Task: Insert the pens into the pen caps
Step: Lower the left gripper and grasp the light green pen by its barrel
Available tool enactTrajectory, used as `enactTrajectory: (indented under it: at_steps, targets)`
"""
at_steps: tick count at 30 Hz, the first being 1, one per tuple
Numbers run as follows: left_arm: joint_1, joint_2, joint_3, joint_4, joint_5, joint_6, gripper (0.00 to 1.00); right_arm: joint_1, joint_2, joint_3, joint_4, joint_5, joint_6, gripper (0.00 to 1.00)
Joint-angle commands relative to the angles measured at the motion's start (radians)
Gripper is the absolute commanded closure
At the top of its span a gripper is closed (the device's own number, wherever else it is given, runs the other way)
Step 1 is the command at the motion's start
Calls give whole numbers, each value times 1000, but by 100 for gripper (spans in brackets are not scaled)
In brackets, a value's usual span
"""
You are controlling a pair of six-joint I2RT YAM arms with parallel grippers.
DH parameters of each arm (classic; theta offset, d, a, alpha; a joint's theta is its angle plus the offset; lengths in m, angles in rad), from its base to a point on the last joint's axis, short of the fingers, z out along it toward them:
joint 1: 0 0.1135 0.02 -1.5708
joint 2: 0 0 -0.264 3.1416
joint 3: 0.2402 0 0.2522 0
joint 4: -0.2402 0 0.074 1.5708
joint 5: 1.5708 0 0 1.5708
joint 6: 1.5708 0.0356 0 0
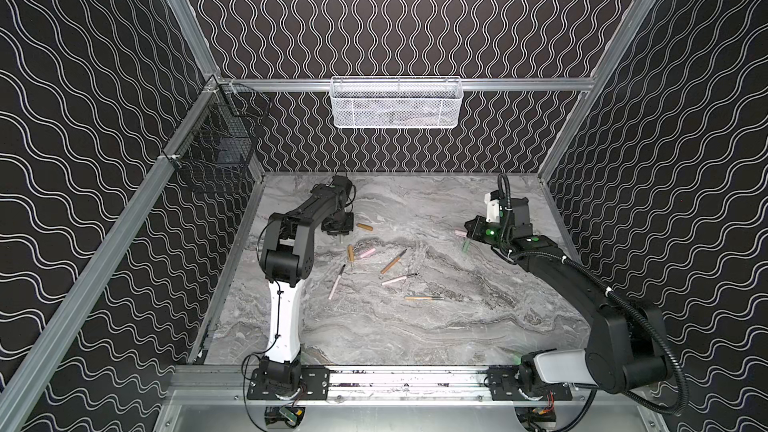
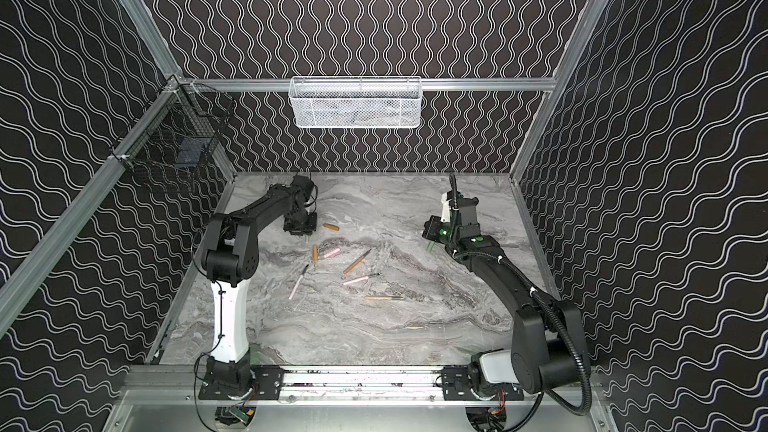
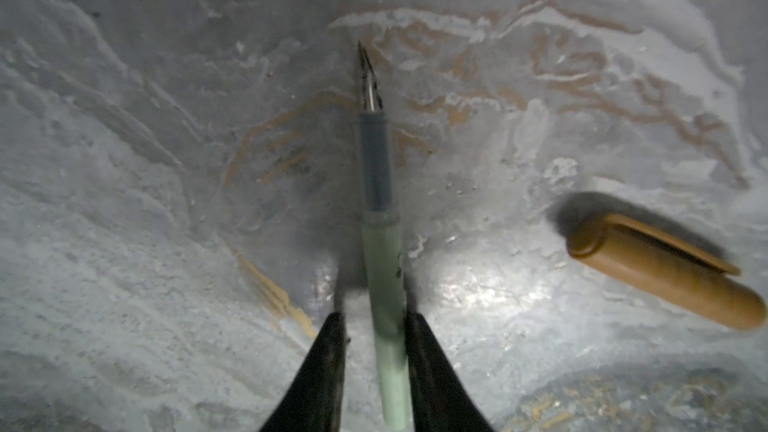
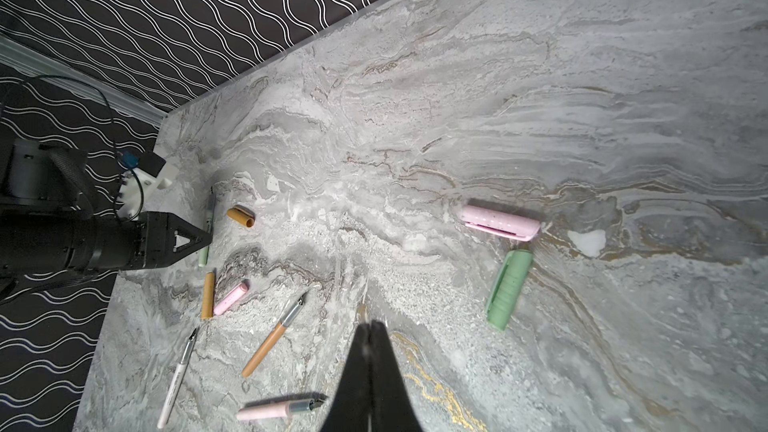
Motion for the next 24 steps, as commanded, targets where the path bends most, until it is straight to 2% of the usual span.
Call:
enactTrajectory:
  at_steps: [1, 3, 8, 13, 15, 16, 19, 22, 24]
  targets:
    - [0, 9, 1, 24, -15, 32, 71, 4, 6, 16, -7, 5, -6, 100]
    - [1, 14, -2, 24, -28, 32, 74, 5, 3, 13, -5, 6, -7, 100]
    - [1, 21, -22, 42, -44, 36, 87, 5, -5, 12, -9, 14, -9, 100]
    - [1, 11, -29, 47, -45, 39, 90, 5, -11, 16, -15, 12, -10, 100]
    - [1, -5, -35, 53, -36, 39, 92, 5, -13, 17, -15, 7, -9, 96]
    - [1, -16, -40, 58, -32, 37, 93, 5, -13, 19, -17, 1, -11, 91]
    - [1, -63, -69, 92, -16, 37, 95, 5, -11, 23, -23, -10, -11, 56]
    - [0, -117, -96, 128, 1, 39, 98, 5, -19, 12, -8, -17, -9, 35]
    - [0, -153, -115, 156, 16, 40, 100, 5, -22, 8, 1, -24, -3, 29]
